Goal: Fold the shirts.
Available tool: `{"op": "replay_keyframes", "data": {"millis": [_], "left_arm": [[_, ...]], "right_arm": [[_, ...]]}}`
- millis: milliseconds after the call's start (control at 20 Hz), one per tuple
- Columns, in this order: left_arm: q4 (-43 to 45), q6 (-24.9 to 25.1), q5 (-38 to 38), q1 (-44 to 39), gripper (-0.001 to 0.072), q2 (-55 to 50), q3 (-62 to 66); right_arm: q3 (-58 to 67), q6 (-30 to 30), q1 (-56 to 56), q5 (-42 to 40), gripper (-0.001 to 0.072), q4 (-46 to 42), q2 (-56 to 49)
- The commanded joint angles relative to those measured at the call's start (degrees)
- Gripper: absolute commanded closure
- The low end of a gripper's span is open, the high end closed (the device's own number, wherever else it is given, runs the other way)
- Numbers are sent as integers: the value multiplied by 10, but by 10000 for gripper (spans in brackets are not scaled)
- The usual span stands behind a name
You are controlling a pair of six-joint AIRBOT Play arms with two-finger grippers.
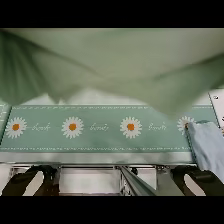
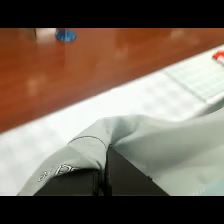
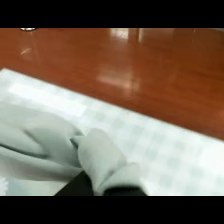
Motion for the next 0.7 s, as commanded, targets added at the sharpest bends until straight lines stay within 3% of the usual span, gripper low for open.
{"op": "replay_keyframes", "data": {"millis": [0,200,350,450,650], "left_arm": [[40,-27,-57,-17,684,65,-104],[40,-33,-55,-60,684,95,-351],[40,-32,42,-92,684,73,-522],[40,-32,126,-103,684,32,-576],[39,-32,268,-122,684,-101,-556]], "right_arm": [[-96,23,0,46,683,-26,63],[-310,28,0,27,683,-5,83],[-481,20,0,-87,683,-8,71],[-542,24,-1,-158,683,-36,28],[-527,29,-34,-262,683,-36,-127]]}}
